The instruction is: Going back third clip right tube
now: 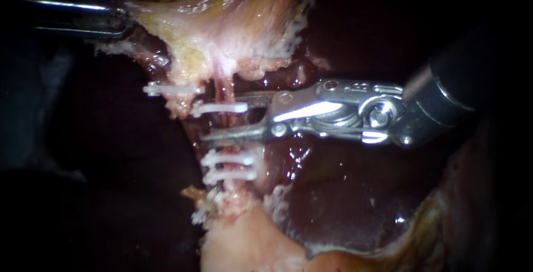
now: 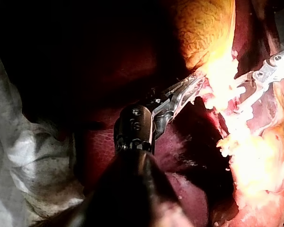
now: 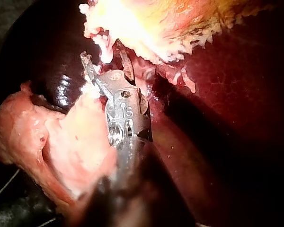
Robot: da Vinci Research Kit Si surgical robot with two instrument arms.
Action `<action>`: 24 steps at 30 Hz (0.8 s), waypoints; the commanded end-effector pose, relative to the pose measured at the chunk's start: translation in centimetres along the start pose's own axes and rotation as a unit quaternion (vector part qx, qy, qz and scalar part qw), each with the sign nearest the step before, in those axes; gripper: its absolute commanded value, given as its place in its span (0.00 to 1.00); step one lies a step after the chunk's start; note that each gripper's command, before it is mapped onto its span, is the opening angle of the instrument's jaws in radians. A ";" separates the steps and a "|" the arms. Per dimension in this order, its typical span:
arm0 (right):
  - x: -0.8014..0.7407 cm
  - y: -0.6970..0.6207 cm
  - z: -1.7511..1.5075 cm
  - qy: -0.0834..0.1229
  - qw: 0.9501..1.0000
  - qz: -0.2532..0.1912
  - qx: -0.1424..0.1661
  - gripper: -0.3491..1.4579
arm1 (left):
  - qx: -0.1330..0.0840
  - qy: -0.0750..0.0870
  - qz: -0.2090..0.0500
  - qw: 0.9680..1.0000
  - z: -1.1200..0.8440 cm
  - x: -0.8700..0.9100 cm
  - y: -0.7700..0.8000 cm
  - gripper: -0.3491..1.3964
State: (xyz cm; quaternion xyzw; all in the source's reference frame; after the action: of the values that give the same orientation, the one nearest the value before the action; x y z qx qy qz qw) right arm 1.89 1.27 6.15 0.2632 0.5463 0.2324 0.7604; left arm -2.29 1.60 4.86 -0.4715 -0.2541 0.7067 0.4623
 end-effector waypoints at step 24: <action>-0.40 -0.26 -1.42 -0.006 0.987 -0.162 0.009 0.47 | 0.000 0.000 0.000 1.000 -0.01 0.00 0.01 0.00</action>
State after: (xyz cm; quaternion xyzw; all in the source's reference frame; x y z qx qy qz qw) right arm 0.43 1.03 5.88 0.1795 0.5797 0.0996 0.7885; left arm -2.29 1.59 4.85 -0.4715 -0.2541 0.7067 0.4623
